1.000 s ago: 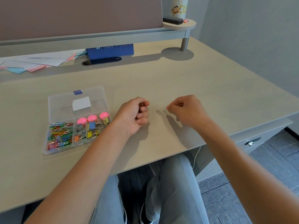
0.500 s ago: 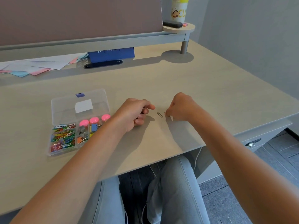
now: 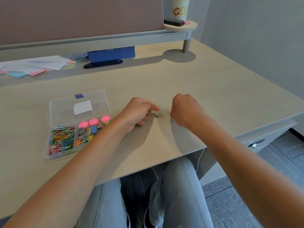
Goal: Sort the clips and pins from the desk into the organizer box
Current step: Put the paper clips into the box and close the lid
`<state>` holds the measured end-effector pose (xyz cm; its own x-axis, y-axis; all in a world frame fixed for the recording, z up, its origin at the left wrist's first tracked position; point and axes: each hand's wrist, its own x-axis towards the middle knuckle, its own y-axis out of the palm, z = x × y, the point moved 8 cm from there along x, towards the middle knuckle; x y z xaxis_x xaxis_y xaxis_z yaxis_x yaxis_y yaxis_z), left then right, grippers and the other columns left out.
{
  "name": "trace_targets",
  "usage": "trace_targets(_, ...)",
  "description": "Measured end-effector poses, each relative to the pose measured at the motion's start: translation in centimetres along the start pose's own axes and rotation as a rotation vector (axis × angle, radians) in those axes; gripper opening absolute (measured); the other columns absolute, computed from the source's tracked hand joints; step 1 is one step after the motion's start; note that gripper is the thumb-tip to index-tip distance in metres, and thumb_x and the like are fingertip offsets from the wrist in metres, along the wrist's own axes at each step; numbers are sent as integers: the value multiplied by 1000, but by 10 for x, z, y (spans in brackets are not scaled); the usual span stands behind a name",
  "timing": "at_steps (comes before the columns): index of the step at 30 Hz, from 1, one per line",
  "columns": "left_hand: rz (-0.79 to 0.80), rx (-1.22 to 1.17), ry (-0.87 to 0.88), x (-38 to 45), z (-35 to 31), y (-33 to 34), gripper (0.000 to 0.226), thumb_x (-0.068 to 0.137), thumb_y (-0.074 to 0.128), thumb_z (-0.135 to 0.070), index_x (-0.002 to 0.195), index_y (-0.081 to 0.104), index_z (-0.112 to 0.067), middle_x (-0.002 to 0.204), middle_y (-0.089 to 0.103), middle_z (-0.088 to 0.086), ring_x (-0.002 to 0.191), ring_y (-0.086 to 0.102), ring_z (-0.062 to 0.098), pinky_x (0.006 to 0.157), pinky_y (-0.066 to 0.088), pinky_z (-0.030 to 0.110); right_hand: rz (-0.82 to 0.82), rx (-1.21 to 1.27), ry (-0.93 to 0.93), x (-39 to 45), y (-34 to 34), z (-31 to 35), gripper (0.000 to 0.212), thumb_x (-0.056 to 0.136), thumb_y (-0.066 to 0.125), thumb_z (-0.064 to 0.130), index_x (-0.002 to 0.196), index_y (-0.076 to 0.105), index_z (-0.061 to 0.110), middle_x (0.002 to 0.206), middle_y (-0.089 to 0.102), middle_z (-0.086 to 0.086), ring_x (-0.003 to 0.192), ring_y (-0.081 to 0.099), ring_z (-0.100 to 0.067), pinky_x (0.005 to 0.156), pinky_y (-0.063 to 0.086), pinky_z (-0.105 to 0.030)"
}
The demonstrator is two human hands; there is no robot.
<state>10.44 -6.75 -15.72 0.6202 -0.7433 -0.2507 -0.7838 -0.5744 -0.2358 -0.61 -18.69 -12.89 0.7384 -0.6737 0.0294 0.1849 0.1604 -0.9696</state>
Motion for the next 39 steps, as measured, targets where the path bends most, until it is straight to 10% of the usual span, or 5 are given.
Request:
trace_targets(17,198,576,399,14,-28,15,13,81,78,-19,91,77,-27,49,43,-13,52,40,8,55,32,27,127,319,-8,-3,8,-21,31,89,55,29,86,67,0,79,72,-8,78,67,-28,68,53,-38)
trace_targets(23,270,756,351,27,-32,21,6,78,78,-25,76,75,-29,70,66,-10,71,57,7,73,48,32,194,1256,299,-14,17,-41,14,85,44,19,72,40,18,68,30,1,57,18,-17,47,15,-28)
trace_targets(31,289,1010,265,20,-36,33,13,83,64,-30,77,67,-19,85,69,0,82,63,19,74,53,36,597,2322,344,-25,35,-18,11,79,40,18,69,37,16,70,34,2,60,24,-12,51,17,-23)
trace_targets(34,185,819,207,19,-32,26,27,86,52,-32,66,49,-13,67,51,4,61,45,24,56,39,35,660,2410,348,-21,39,-9,23,87,43,26,68,34,18,67,29,6,55,22,-11,48,14,-23)
trace_targets(39,198,-252,-65,6,-10,0,16,79,35,-20,66,28,-23,64,22,-1,55,10,15,44,8,20,569,2115,421,-15,48,2,39,100,49,30,64,38,21,60,25,9,45,19,-7,39,11,-19)
